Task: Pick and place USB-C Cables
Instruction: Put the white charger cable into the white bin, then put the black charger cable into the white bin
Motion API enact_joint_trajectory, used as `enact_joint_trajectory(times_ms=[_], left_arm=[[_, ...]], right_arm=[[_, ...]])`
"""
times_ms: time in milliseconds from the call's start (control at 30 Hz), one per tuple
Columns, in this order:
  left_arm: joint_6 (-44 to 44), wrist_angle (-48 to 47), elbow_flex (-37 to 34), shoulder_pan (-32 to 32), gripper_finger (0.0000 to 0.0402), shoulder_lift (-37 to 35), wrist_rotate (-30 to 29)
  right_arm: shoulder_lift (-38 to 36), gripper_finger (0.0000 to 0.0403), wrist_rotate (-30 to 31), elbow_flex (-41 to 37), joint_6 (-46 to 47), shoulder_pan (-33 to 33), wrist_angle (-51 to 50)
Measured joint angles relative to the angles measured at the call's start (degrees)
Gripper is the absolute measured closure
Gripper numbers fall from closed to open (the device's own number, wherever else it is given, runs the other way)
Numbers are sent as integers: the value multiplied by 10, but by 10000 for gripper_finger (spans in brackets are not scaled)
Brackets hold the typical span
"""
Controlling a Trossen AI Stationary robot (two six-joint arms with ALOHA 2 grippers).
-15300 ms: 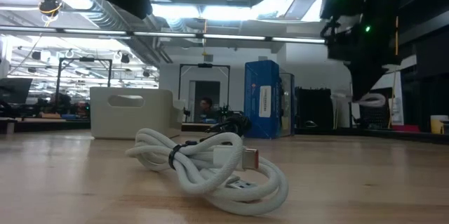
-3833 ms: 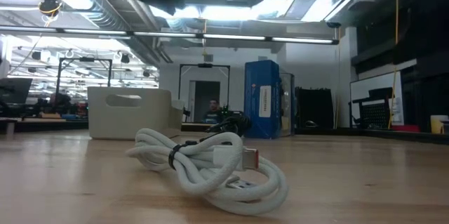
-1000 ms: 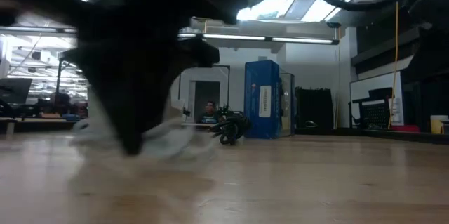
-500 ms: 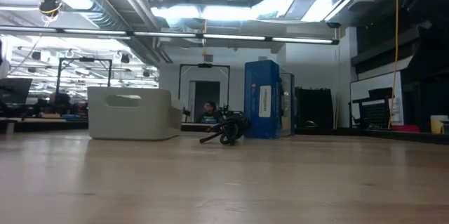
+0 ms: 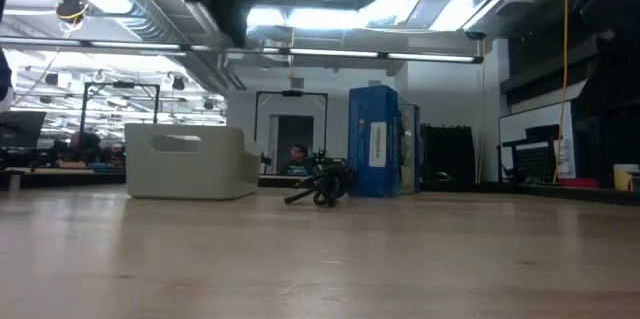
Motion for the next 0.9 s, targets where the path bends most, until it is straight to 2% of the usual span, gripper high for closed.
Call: enact_joint_trajectory(times_ms=[100,200,300,467,900], left_arm=[[-15,-25,0,15,372,32,58],[-17,-30,0,23,369,64,76],[-22,-32,0,33,338,89,78],[-41,-59,0,48,305,123,133],[7,-45,0,32,301,126,130]], right_arm=[[0,333,0,0,-8,0,0],[0,333,0,0,-15,0,0],[0,333,0,0,-16,0,1],[0,333,-14,0,-25,0,4],[0,333,-15,0,-30,0,6]])
